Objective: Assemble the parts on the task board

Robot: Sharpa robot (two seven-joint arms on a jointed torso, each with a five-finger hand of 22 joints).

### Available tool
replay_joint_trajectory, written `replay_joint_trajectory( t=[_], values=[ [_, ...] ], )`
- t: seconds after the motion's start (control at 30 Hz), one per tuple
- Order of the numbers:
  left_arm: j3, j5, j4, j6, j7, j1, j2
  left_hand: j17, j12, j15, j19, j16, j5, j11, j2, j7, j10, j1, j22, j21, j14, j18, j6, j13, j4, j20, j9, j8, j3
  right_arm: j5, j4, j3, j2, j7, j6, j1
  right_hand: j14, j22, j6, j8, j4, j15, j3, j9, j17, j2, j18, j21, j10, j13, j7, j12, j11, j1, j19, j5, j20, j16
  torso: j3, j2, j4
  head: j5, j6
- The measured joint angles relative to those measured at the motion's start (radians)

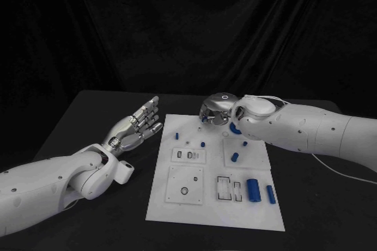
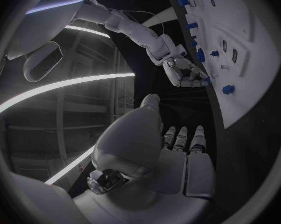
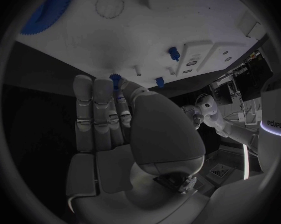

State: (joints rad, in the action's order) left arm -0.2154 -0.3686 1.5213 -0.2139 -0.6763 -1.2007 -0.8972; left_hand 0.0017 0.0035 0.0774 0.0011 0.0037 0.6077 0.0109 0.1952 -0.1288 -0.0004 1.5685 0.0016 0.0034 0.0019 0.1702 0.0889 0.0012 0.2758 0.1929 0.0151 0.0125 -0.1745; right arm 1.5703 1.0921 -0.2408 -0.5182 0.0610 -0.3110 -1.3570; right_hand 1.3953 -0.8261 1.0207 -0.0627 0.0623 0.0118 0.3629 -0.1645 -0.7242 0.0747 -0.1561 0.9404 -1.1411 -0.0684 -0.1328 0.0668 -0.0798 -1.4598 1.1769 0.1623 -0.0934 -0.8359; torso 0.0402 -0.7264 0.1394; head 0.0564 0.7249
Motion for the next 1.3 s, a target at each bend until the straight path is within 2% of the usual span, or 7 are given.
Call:
replay_joint_trajectory(
  t=[0.07,0.27,0.5,0.73,0.93,1.13,1.3],
  values=[
    [0.000,0.000,0.000,0.001,0.000,0.000,0.000,0.000,0.000,0.003,-0.002,0.000,0.000,0.000,0.000,0.000,0.000,0.000,0.000,0.000,-0.003,0.000,0.000,0.000,0.000,0.002,0.001,0.000,0.000,0.000,-0.001,-0.001,0.000,-0.004,0.008,0.002,-0.020,0.017,-0.083,0.001,0.018,0.007,-0.010,0.022,0.021,0.020,0.000,-0.025,0.082,0.002,0.004,-0.002,-0.004,0.020,-0.022,-0.016,0.004,0.023,0.0001,0.000,0.0000,0.001,-0.001],
    [0.000,0.000,-0.004,0.005,0.000,0.000,0.003,-0.001,0.000,0.003,-0.004,0.000,0.000,0.000,0.000,0.010,0.000,0.000,0.000,0.000,-0.003,0.000,0.010,0.000,0.002,0.004,0.002,0.000,0.002,0.001,-0.001,-0.002,-0.001,-0.010,0.027,0.006,-0.054,0.034,-0.379,0.007,0.028,0.006,-0.076,0.091,0.048,0.028,0.000,-0.073,0.272,0.004,0.078,-0.002,-0.004,0.058,-0.048,-0.047,0.002,0.049,0.0002,0.001,0.0005,0.002,0.002],
    [0.000,0.000,-0.007,0.008,0.000,0.000,0.005,-0.001,0.000,0.003,-0.004,0.000,0.000,0.000,0.000,0.018,0.000,0.000,0.000,0.000,-0.003,0.000,0.011,0.000,0.000,0.003,0.002,0.000,0.006,0.001,-0.001,-0.002,-0.001,-0.012,0.031,0.006,-0.063,0.037,-0.440,0.007,0.027,0.008,-0.092,0.105,0.065,0.020,0.000,-0.085,0.289,0.002,0.093,-0.002,0.003,0.065,-0.051,-0.051,0.006,0.062,0.0005,0.001,0.0005,0.001,0.006],
    [0.000,0.000,-0.010,0.012,0.000,0.000,0.006,-0.001,0.000,0.005,0.000,0.000,0.000,0.007,0.000,0.024,-0.001,0.000,0.000,0.000,-0.001,0.000,0.017,0.000,0.000,0.007,0.003,0.004,0.005,0.002,0.001,-0.002,-0.005,-0.016,0.034,0.006,-0.071,0.037,-0.398,0.005,0.016,0.006,-0.102,0.103,0.069,0.004,0.000,-0.093,0.289,0.000,0.090,-0.002,0.003,0.049,-0.055,-0.051,0.002,0.062,0.0009,0.001,0.0012,0.000,0.003],
    [0.000,0.000,-0.008,0.014,0.000,0.000,-0.001,-0.001,0.000,0.007,0.000,0.000,0.000,0.007,0.000,0.027,-0.001,0.000,0.000,0.000,0.000,0.000,0.020,0.001,0.000,0.007,0.003,0.004,0.006,0.002,0.035,-0.002,-0.047,-0.018,0.018,0.000,-0.071,0.025,-0.238,-0.023,0.004,0.006,-0.115,0.085,0.064,-0.004,0.000,-0.096,0.234,-0.008,0.041,0.008,-0.010,0.041,-0.055,-0.035,0.002,0.062,0.0012,0.000,0.0026,-0.001,-0.006],
    [0.000,0.000,-0.004,0.014,0.000,0.000,-0.012,0.000,0.000,0.007,0.000,0.000,0.000,0.007,0.000,0.027,-0.001,0.000,0.000,0.000,0.000,0.000,0.020,0.000,-0.003,0.007,0.003,0.004,0.008,0.002,0.144,-0.002,-0.154,-0.030,-0.005,-0.056,-0.071,0.016,-0.201,-0.023,0.004,0.006,-0.115,0.085,0.065,-0.010,0.000,-0.106,0.141,-0.019,0.017,0.042,-0.004,0.035,-0.055,-0.027,0.002,0.062,0.0015,0.001,0.0024,0.001,-0.012],
    [0.000,0.000,0.001,0.015,0.000,0.000,-0.017,0.000,0.000,0.007,0.000,0.000,0.000,0.007,0.000,0.027,0.000,0.000,0.000,0.000,0.000,0.000,0.020,0.000,-0.003,0.007,0.003,0.004,0.008,0.002,0.237,-0.001,-0.263,-0.061,0.003,-0.097,-0.099,0.052,-0.169,-0.020,0.015,0.033,-0.121,0.085,0.093,-0.008,-0.009,-0.176,-0.042,-0.118,0.027,0.216,0.041,0.037,-0.092,-0.029,0.021,0.093,0.0020,0.003,-0.0004,0.002,-0.014]
  ],
)
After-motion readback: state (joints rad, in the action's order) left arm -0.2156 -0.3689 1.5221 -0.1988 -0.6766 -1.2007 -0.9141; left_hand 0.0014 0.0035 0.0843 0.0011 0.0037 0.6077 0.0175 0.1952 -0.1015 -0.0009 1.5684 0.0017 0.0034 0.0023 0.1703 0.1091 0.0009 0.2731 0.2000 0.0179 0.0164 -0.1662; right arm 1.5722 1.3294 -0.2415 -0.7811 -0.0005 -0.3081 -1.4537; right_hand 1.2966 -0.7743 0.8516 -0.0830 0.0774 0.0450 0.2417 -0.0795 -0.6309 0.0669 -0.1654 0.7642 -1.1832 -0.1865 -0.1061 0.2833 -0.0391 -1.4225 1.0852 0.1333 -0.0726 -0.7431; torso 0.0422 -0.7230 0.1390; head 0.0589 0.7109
